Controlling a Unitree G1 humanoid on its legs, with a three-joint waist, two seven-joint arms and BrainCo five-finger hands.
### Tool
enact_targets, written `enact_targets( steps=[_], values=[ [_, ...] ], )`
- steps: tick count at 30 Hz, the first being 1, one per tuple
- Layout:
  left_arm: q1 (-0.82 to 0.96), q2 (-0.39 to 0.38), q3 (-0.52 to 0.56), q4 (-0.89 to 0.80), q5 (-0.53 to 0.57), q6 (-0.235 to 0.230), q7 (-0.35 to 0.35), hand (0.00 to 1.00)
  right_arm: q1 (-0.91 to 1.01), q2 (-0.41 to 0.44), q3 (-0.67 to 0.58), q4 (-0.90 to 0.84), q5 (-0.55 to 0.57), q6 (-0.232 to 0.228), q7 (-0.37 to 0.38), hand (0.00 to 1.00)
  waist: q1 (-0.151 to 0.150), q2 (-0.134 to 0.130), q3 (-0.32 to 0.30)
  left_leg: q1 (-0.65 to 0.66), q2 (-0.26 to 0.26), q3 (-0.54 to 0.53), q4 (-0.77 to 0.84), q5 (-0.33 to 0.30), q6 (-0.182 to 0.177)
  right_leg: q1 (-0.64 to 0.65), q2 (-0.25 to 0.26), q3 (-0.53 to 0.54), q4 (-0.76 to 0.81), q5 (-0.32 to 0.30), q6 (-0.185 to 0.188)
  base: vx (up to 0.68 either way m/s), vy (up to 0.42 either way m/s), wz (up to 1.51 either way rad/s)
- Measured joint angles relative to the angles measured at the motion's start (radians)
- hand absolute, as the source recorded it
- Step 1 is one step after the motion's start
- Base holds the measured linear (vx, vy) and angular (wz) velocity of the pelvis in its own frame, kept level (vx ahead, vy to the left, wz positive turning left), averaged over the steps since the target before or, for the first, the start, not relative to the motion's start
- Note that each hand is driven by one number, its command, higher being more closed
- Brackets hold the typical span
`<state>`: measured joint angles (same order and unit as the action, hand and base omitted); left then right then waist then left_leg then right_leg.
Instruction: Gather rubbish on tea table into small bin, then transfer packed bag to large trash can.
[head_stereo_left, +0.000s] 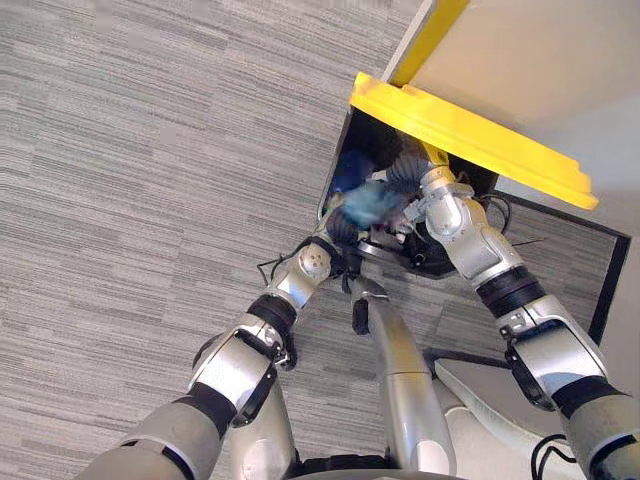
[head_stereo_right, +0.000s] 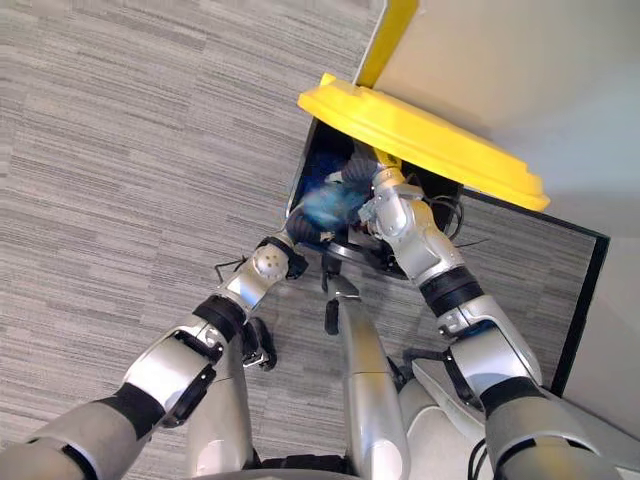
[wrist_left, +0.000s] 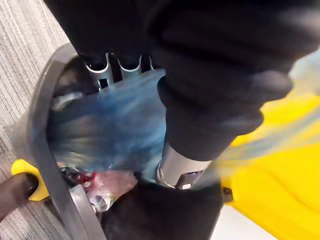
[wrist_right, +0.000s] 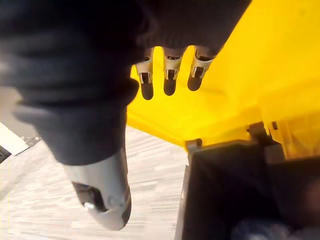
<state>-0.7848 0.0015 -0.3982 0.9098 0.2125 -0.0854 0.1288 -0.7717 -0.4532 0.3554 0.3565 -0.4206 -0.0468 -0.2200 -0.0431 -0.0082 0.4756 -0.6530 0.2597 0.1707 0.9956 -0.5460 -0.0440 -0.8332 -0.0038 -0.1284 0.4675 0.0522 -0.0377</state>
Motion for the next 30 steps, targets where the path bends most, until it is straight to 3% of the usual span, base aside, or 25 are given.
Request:
enact_targets(
  steps=[2, 9, 13, 16, 20, 25, 30],
  values=[
    [0.034, -0.004, -0.003, -0.002, 0.000, 0.000, -0.002, 0.00, 0.035, -0.004, -0.003, -0.004, 0.000, 0.000, 0.001, 0.00, 0.001, 0.014, -0.012, 0.009, 0.000, -0.004, -0.004, 0.001, 0.001, 0.012, 0.000, -0.005, -0.003, 0.000, 0.000, -0.04, -0.047, 0.10],
    [0.120, 0.033, -0.032, -0.106, -0.025, -0.011, -0.016, 0.00, 0.192, -0.023, -0.017, -0.111, -0.001, -0.002, 0.008, 0.00, 0.009, 0.013, -0.019, 0.100, 0.003, 0.009, -0.052, 0.012, -0.009, 0.088, 0.004, -0.004, -0.028, 0.000, 0.001, -0.01, -0.058, 0.00],
    [0.198, 0.086, -0.032, -0.178, -0.076, -0.032, -0.017, 0.00, 0.320, -0.024, -0.091, -0.115, -0.003, -0.004, 0.016, 0.00, 0.032, 0.011, -0.033, 0.178, 0.000, 0.017, -0.103, 0.025, -0.015, 0.156, 0.003, -0.006, -0.044, -0.009, 0.005, -0.01, -0.054, 0.06],
    [0.277, 0.141, -0.029, -0.220, -0.114, -0.042, -0.021, 0.00, 0.413, -0.022, -0.113, -0.116, -0.014, -0.005, 0.030, 0.00, 0.045, 0.005, -0.083, 0.211, -0.010, 0.012, -0.152, 0.038, -0.016, 0.184, -0.001, -0.012, -0.059, -0.016, 0.004, 0.01, -0.071, 0.15],
    [0.439, 0.227, 0.062, -0.295, -0.199, -0.069, -0.032, 0.00, 0.539, -0.006, -0.162, -0.105, -0.024, -0.013, 0.050, 0.00, 0.059, -0.014, -0.117, 0.303, -0.042, -0.010, -0.261, 0.091, -0.042, 0.257, -0.025, -0.033, -0.072, -0.044, 0.011, 0.06, -0.073, 0.28],
    [0.604, 0.286, 0.199, -0.289, -0.265, -0.077, -0.047, 0.00, 0.588, 0.038, -0.194, -0.005, -0.048, -0.023, 0.069, 0.00, 0.060, -0.027, -0.141, 0.379, -0.057, -0.037, -0.336, 0.114, -0.042, 0.327, -0.032, -0.055, -0.090, -0.062, 0.029, 0.04, -0.064, 0.20],
    [0.701, 0.323, 0.336, -0.120, -0.270, -0.076, -0.081, 0.00, 0.627, 0.061, -0.202, 0.096, -0.064, -0.025, 0.093, 0.00, 0.060, -0.035, -0.170, 0.442, -0.067, -0.073, -0.372, 0.126, -0.051, 0.390, -0.036, -0.078, -0.087, -0.086, 0.043, 0.01, -0.021, 0.17]
  ],
)
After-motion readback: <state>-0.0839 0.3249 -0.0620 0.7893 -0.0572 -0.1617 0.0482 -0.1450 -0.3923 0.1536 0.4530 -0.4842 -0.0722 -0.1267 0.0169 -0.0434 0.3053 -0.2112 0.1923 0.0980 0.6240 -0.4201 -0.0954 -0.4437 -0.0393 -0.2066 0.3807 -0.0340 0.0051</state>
